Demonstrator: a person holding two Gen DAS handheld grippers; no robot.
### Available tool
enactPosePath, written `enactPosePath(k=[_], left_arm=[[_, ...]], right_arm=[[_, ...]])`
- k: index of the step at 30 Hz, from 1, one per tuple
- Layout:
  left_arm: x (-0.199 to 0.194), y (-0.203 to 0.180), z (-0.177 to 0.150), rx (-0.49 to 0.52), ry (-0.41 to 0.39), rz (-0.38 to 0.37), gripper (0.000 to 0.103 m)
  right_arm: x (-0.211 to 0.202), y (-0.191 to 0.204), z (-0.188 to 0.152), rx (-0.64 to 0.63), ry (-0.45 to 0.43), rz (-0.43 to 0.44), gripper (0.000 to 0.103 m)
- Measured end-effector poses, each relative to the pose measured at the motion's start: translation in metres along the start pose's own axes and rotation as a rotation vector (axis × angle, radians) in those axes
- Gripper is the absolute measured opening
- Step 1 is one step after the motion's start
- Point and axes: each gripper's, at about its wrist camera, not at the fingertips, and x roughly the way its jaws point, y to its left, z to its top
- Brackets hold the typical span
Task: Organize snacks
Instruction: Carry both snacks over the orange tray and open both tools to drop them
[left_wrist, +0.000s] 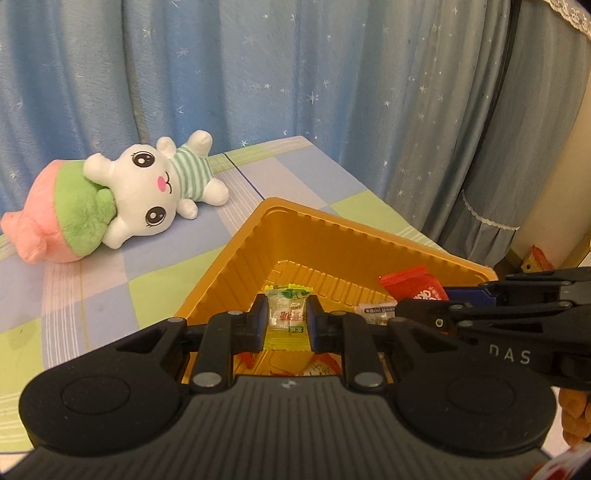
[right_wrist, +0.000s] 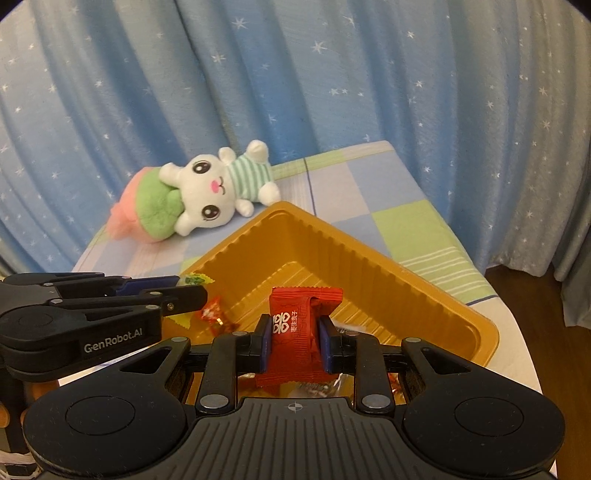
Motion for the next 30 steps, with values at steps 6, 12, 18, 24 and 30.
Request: enactPosePath(k=[6,12,18,24,30], left_arm=[[0.021,0.000,0.005,0.004,0.022,0.002,0.019],[0.033,0.000,0.005,0.005,0.032,0.000,0.020],[0.032,0.006,0.000,-0.009,0.043,-0.004,0.023],[0.021,0.019,-0.003,-0.044,0.040,-0.001,0.023],[0.009,0.031,-0.004,-0.076,0.030,0.014,0.024]], right_arm=[[0.010,-0.008,0.005,0.018,0.004,-0.013,0.026],[0.014,-0.012,0.006,0.033,0.005,-0.019,0.026],[0.016,-0.013,0.004,0.042,0.016,-0.018,0.027],[0.019,-0.010,0.003,0.034,0.029,-0.012,0.027],[0.023,-0.006,0.004,0.017,0.034,-0.008,0.027]])
